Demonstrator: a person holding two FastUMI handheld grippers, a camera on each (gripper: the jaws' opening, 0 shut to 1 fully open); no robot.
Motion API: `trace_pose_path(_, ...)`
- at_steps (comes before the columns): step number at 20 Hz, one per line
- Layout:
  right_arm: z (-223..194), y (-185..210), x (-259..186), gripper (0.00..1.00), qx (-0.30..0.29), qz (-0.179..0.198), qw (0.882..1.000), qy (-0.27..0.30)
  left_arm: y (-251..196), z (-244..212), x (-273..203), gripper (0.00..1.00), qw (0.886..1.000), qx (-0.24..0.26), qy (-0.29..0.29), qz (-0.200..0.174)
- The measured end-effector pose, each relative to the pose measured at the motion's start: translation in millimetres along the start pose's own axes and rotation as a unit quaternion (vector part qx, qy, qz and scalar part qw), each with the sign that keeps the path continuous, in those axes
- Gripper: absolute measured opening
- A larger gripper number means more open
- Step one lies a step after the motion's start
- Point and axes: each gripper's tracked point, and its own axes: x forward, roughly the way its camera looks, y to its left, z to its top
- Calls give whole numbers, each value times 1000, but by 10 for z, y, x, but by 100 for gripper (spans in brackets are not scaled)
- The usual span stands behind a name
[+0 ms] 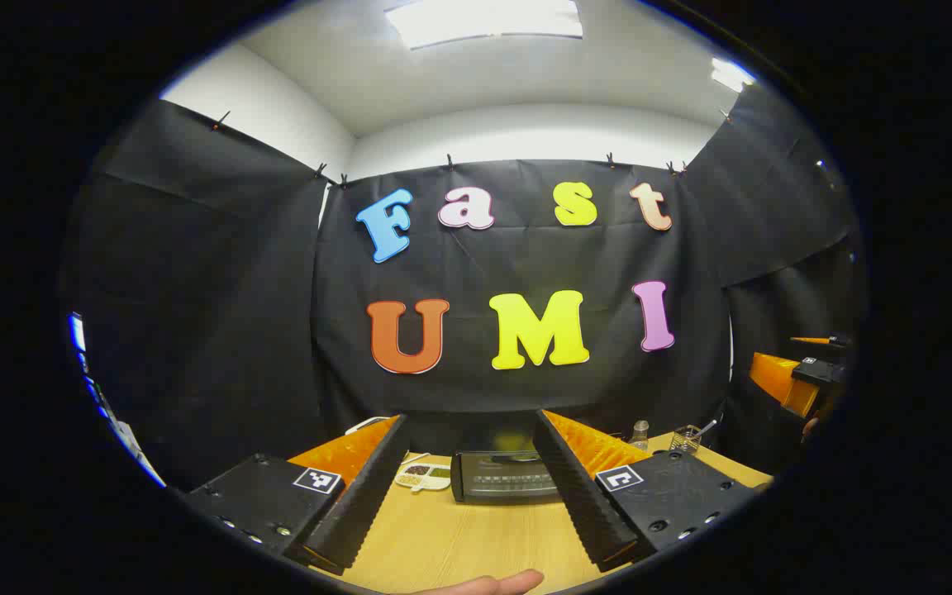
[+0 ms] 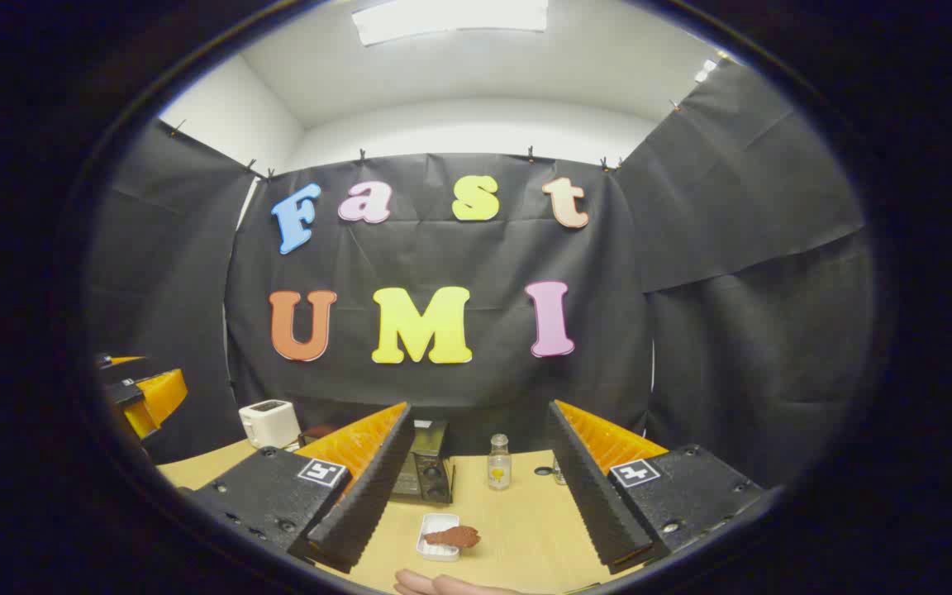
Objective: Open the electric oven with the left hand, put the food in, and close the electric oven.
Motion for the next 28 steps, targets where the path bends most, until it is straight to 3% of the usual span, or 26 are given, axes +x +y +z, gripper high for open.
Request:
trace_pose_path(12, -85, -122, 159, 100, 0, -5, 1000, -1, 116, -321, 228, 96, 999, -19, 26, 16)
trace_pose_path(17, 29, -76, 215, 99, 1, -2, 1000, -26, 116, -529, 402, 96, 999, -26, 44, 3)
trace_pose_path(25, -31, 40, 636, 100, -5, 15, 999, -32, 171, -713, 1011, 96, 998, -24, 60, 19)
trace_pose_path(27, -78, 21, 758, 100, -15, 13, 999, -26, 66, -756, 1250, 100, 997, -16, 71, 11)
trace_pose_path(28, -109, 7, 806, 99, -21, 13, 999, -23, -21, -773, 1369, 95, 997, -11, 74, 1)
